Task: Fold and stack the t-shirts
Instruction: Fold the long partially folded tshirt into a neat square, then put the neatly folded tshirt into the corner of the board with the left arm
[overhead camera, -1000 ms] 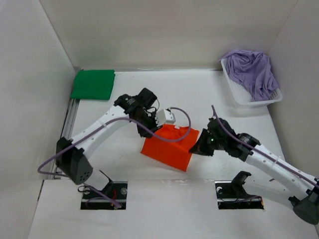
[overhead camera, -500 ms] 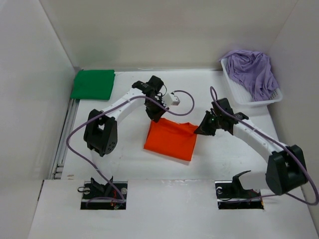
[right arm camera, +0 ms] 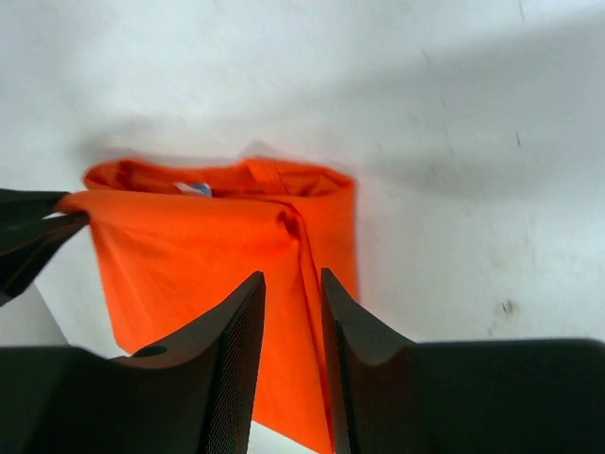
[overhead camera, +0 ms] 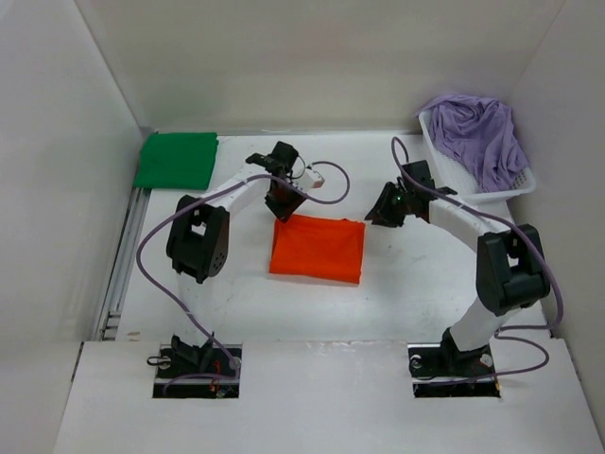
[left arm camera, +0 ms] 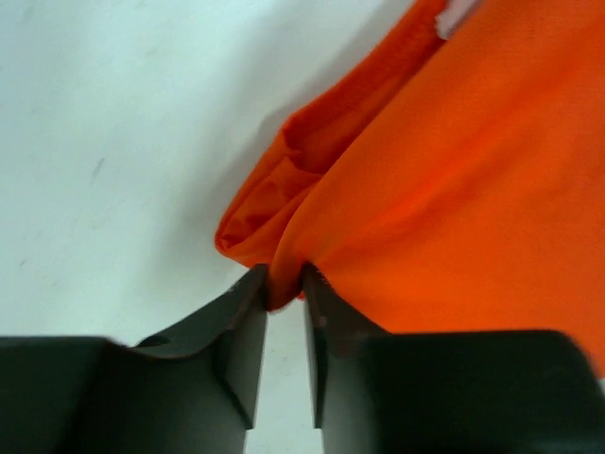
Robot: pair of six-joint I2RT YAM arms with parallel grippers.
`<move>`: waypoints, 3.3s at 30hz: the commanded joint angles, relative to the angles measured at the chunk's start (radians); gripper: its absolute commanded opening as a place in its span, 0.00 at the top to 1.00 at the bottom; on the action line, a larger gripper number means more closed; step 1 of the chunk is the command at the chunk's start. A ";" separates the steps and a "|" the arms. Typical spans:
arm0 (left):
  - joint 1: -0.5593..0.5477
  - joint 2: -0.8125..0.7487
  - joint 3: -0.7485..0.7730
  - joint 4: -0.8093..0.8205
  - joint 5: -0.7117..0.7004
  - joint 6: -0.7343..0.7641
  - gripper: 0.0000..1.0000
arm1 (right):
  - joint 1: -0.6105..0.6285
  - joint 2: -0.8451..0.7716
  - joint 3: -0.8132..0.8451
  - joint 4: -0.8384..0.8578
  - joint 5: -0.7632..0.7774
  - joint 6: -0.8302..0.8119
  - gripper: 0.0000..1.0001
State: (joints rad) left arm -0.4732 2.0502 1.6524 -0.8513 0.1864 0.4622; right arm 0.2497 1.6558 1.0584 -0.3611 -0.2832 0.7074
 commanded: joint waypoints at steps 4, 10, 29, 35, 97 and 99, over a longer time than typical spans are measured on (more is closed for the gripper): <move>0.052 -0.050 0.041 0.075 -0.093 -0.085 0.55 | 0.013 -0.062 0.072 0.080 0.073 -0.114 0.68; 0.055 -0.234 -0.029 0.207 -0.098 -0.141 0.45 | 0.151 -0.185 -0.034 0.076 0.151 -0.082 0.83; 0.025 -0.234 -0.332 0.255 0.071 -0.206 0.49 | 0.257 0.047 -0.051 0.143 0.202 0.000 0.94; 0.046 -0.288 -0.339 0.230 0.039 -0.206 0.47 | 0.248 0.000 -0.067 0.133 0.213 -0.009 0.89; 0.380 0.059 0.292 0.207 -0.301 -0.303 1.00 | 0.098 -0.380 -0.267 0.031 0.271 0.015 0.42; 0.396 0.077 0.345 0.215 -0.323 -0.284 1.00 | 0.096 -0.380 -0.276 0.031 0.271 0.014 0.42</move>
State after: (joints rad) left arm -0.0933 2.1204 1.9076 -0.6811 -0.0330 0.0990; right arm 0.3538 1.2892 0.7700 -0.3355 -0.0082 0.7380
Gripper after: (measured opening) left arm 0.056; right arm 0.583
